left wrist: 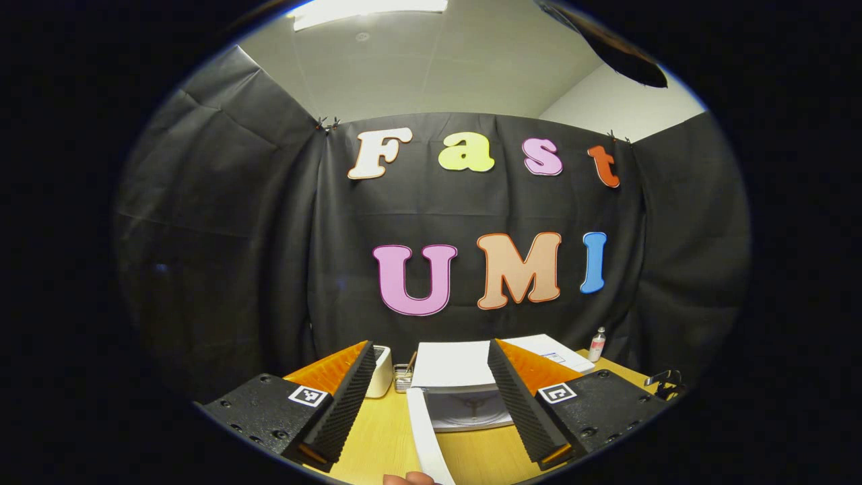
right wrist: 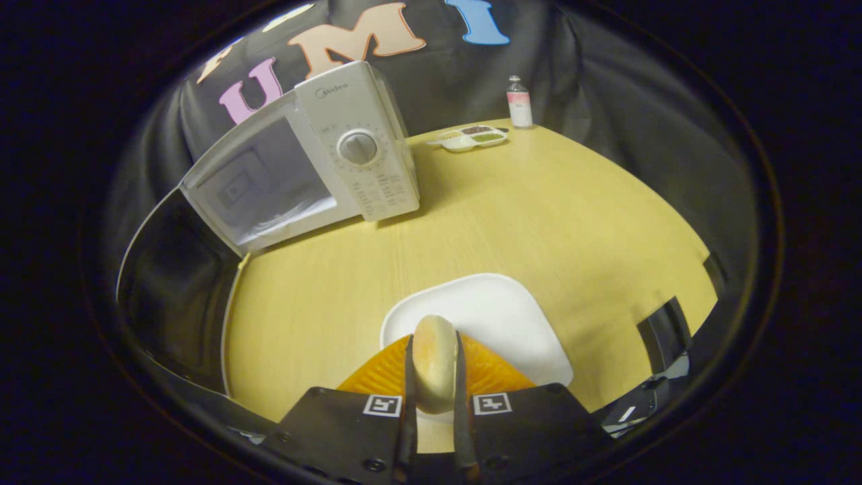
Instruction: Open the microwave oven with the left hand, put the food in, and close the microwave oven.
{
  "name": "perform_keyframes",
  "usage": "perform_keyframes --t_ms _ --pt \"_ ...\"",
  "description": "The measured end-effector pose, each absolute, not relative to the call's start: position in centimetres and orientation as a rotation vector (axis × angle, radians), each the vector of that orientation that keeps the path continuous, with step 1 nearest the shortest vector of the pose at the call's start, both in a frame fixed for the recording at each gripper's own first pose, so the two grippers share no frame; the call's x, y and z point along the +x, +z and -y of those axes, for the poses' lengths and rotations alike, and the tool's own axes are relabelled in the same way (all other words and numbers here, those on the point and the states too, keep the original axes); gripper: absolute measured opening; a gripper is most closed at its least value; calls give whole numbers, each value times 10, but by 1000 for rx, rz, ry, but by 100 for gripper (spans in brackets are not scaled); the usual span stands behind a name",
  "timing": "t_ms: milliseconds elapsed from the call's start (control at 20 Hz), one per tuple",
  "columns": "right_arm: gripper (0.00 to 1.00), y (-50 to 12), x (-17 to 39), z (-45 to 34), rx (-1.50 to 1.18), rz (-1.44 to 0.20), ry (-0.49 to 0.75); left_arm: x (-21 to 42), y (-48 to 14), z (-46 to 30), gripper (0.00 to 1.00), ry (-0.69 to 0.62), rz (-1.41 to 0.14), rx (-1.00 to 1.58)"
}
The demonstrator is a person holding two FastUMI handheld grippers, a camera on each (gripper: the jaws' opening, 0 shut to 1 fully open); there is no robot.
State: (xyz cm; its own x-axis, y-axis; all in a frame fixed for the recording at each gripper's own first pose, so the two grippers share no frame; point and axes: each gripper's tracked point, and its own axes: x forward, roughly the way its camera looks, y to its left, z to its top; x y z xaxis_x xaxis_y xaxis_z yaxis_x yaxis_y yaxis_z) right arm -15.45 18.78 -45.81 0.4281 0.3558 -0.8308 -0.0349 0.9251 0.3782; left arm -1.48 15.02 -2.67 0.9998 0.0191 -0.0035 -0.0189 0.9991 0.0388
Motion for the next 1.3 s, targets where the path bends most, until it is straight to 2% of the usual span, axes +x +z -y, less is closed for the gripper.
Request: perform_keyframes --t_ms 50,100,650,850,950,1050,1300 --pt "17 -453 -150 -194 373 -1107 247 -16 -28 -150 99 21 -7 39" --pt "24 -448 -144 -201 426 -1102 242 -16 -28 -151 99 24 -7 45" --pt "24 -396 -62 -312 1029 -1042 197 -32 -17 -149 99 55 1 113" --pt "23 -389 -51 -367 1230 -1080 188 -39 -14 -149 100 76 -4 131" --pt "24 -388 -44 -389 1336 -1089 158 -45 -18 -150 97 88 -16 126" --pt "24 -389 -37 -406 1374 -1075 141 -50 -20 -153 100 105 -31 122" --pt "24 -406 -28 -444 1455 -1091 83 -59 -26 -161 100 147 -65 124"
